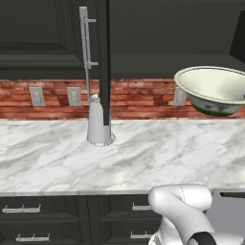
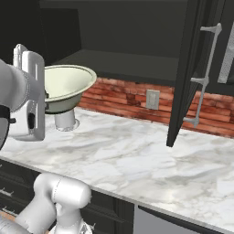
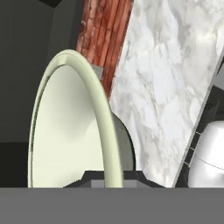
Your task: Move the bowls from the cabinet to the plates on the dining table.
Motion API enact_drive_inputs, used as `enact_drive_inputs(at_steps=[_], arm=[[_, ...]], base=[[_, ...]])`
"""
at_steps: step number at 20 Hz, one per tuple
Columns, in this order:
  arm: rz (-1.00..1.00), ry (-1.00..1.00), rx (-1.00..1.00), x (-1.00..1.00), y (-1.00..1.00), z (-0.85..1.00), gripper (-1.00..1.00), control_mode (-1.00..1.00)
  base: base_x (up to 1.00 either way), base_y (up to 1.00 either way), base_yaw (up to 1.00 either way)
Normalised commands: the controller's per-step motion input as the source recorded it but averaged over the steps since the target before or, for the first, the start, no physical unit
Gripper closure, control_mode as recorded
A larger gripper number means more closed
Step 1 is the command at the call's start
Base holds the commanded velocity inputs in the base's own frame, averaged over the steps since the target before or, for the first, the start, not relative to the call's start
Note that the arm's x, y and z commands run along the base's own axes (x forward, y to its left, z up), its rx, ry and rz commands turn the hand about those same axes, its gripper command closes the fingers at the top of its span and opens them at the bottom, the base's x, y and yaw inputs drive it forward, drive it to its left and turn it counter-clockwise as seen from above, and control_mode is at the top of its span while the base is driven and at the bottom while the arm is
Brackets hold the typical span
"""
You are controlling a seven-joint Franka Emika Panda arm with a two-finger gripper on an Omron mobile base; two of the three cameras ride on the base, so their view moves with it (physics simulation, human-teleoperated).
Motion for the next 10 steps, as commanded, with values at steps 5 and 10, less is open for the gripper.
enact_drive_inputs(at_steps=[5, 10], arm=[[0.00, 0.01, -0.03, -0.46, 0.00, 0.01, 1.00, -1.00], [0.00, -0.01, -0.01, -0.10, 0.00, -0.01, 1.00, 1.00]], base=[[0.00, 0.00, 0.00], [-0.36, 0.01, 0.00]])
